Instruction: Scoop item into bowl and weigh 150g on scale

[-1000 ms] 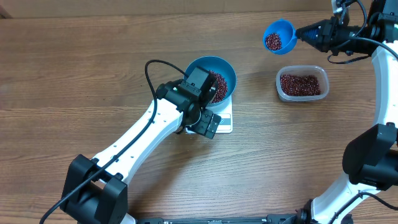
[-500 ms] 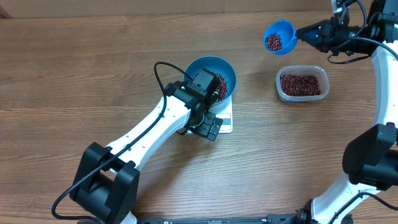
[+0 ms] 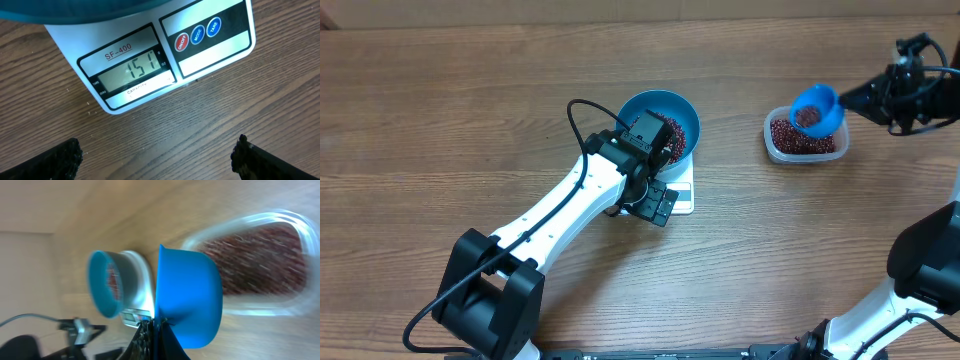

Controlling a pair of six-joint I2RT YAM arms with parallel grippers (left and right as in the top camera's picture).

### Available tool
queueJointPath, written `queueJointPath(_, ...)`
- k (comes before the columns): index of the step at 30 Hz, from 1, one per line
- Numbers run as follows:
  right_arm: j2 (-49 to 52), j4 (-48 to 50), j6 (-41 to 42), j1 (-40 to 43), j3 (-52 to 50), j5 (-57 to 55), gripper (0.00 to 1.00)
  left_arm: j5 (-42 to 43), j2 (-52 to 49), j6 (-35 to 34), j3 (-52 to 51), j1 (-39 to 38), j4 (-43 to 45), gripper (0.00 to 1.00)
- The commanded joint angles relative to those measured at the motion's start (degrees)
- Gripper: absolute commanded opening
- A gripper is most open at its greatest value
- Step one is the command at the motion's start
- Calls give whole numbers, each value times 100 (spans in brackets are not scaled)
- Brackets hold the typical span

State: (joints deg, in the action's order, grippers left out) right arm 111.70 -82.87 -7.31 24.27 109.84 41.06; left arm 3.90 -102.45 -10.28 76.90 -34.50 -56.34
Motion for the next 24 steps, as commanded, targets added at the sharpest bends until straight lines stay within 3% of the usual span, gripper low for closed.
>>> queueJointPath(1, -273, -177, -116, -83, 166, -1062, 4, 15, -46, 114, 74, -13, 2, 100)
queueJointPath(13, -271, 162, -149, -855, 155, -2750, 4, 15, -46, 114, 74, -13, 2, 100)
queueJointPath(24, -271, 542, -369, -2398, 155, -5320, 4, 13, -46, 114, 74, -13, 4, 100)
